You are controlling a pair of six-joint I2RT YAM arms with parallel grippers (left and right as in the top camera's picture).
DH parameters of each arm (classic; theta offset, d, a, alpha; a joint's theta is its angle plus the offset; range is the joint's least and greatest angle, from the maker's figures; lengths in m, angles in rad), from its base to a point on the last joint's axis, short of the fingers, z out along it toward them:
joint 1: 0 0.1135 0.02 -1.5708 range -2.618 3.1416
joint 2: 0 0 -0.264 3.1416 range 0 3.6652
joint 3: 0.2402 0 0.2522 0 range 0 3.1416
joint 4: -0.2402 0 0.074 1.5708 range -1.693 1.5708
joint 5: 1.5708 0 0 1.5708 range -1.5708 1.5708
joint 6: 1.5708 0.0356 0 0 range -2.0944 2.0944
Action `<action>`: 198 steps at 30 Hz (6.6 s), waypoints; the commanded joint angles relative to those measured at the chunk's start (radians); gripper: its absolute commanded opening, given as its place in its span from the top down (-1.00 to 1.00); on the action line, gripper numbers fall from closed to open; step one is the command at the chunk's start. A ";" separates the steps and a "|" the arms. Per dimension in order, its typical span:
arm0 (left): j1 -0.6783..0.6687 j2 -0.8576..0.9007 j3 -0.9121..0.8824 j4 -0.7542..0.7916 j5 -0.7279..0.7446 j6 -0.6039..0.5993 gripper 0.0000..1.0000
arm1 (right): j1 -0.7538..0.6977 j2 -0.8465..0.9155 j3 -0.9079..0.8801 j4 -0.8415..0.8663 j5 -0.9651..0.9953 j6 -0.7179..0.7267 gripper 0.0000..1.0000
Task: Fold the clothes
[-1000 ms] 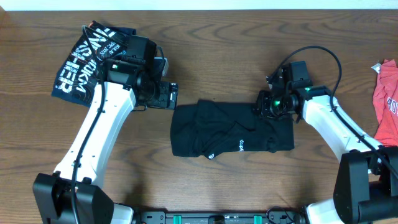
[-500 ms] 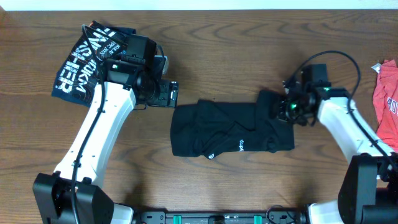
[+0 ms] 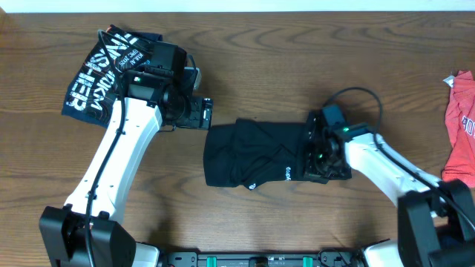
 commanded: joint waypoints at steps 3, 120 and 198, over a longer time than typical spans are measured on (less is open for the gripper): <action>0.003 0.003 0.000 -0.009 -0.012 0.010 -0.75 | -0.084 -0.166 0.145 0.019 0.003 -0.113 0.97; -0.495 0.230 -0.004 0.003 0.077 -0.201 -0.34 | -0.060 -0.043 0.120 0.031 -0.064 -0.101 0.97; -0.297 0.155 -0.355 0.053 -0.021 -0.083 0.56 | -0.053 -0.058 0.024 0.269 -0.172 -0.350 -0.11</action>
